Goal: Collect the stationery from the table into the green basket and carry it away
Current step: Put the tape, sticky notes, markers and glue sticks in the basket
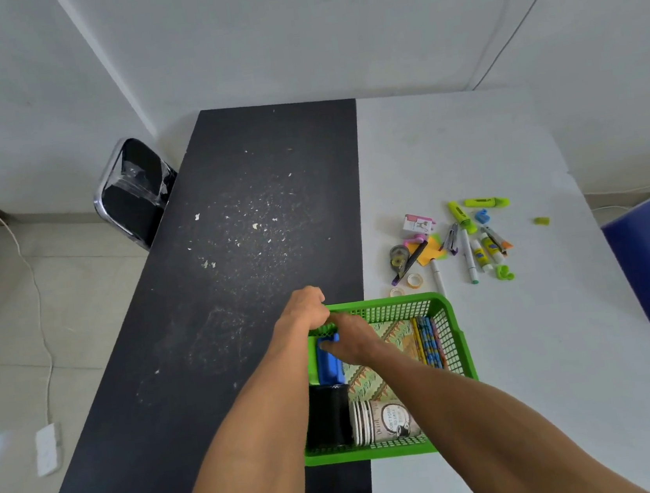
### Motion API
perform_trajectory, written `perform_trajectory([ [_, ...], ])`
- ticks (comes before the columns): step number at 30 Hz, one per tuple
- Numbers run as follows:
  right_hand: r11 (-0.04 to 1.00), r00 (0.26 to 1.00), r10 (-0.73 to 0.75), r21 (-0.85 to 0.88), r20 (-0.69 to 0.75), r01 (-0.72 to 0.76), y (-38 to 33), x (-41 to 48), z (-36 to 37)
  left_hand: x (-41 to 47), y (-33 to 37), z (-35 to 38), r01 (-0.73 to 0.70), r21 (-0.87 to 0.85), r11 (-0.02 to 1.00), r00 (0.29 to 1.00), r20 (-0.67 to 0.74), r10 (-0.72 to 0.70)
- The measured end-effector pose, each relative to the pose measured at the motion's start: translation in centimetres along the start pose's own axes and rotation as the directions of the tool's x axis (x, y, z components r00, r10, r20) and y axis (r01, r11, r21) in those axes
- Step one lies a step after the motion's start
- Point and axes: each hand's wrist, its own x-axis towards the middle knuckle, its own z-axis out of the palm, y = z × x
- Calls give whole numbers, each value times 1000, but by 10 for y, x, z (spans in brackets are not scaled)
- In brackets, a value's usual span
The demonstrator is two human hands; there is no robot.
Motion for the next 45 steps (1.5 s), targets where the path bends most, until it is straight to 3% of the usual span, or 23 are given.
perform_trajectory([
  [6,999,986,-14,34,-166,20,30,-20,-50,-9,50,2,-63,16,998,998,-31,64],
  [15,972,926,197,188,-323,-142,106,-43,-110,-12,116,23,-151,21,988,988,-27,152],
  [22,940,891,325,210,-315,-269,145,-21,-131,28,133,42,-164,13,986,986,9,164],
  [34,896,878,423,249,-224,-368,178,56,-130,111,133,59,-150,-3,989,983,109,150],
  [39,878,852,459,277,-251,-391,190,82,-130,137,133,62,-167,19,986,986,5,167],
  [45,905,771,424,258,-475,-339,191,102,-143,160,136,61,-197,7,980,974,-111,197],
])
